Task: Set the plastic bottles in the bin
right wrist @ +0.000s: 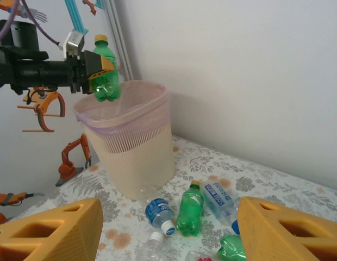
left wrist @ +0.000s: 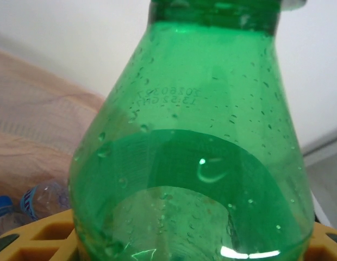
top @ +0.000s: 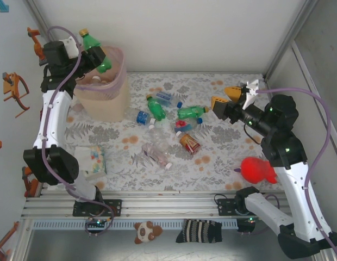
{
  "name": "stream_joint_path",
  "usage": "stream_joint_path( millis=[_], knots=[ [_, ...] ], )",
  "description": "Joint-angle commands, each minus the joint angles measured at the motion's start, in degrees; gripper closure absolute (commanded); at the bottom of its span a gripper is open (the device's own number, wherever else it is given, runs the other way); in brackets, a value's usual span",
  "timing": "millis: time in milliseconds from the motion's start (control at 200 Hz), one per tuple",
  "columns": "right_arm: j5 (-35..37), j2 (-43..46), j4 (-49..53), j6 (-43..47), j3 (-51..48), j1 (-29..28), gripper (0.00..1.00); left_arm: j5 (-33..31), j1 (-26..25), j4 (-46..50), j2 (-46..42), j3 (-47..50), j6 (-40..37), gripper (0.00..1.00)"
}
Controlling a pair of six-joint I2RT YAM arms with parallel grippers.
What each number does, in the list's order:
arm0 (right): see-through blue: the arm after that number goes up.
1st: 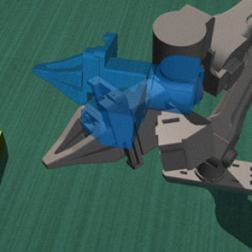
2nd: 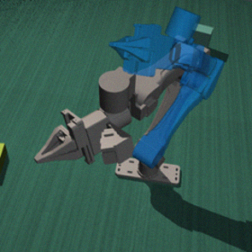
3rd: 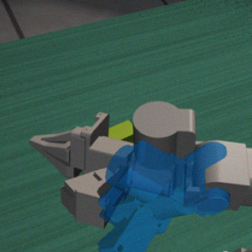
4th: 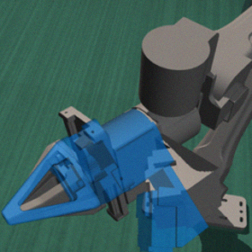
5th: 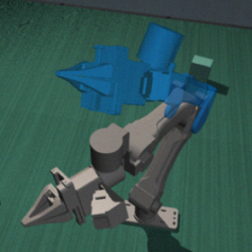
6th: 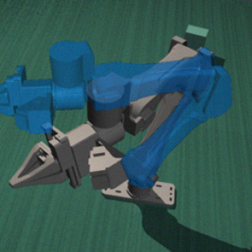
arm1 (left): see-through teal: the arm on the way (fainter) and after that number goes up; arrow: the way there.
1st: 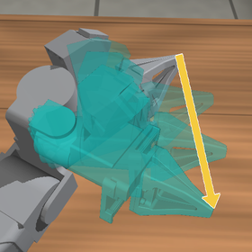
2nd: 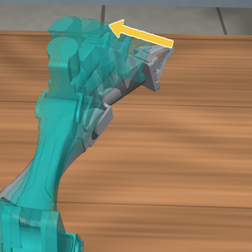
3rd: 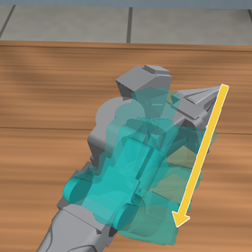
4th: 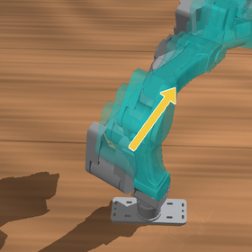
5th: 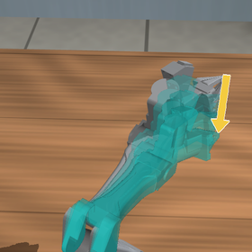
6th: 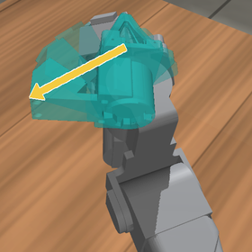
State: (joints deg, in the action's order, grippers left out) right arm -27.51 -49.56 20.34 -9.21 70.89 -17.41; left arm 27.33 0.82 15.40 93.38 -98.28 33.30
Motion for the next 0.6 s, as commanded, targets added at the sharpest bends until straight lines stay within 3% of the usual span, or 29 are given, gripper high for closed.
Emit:
stream_joint_path(
  millis=[0, 115, 305, 596],
  knots=[
    [0.8, 0.9, -0.1, -0.9, 0.4, -0.3, 0.35, -10.4, -0.4, -3.2, 1.3, -1.8, 13.3, 0.54],
    [0.8, 0.9, 0.0, -1.0, 0.2, -0.3, 0.35, -16.4, -0.9, 1.7, 4.3, -5.7, 18.7, 0.54],
    [1.1, 0.9, 0.8, -0.8, 0.3, -0.3, 0.36, -25.9, -3.1, 13.6, 10.8, -16.0, 24.6, 0.46],
    [1.9, 1.5, 2.7, -0.1, 0.5, -0.3, 0.36, -27.8, -4.5, 29.0, 24.3, -33.6, 37.1, 0.38]
  ],
)
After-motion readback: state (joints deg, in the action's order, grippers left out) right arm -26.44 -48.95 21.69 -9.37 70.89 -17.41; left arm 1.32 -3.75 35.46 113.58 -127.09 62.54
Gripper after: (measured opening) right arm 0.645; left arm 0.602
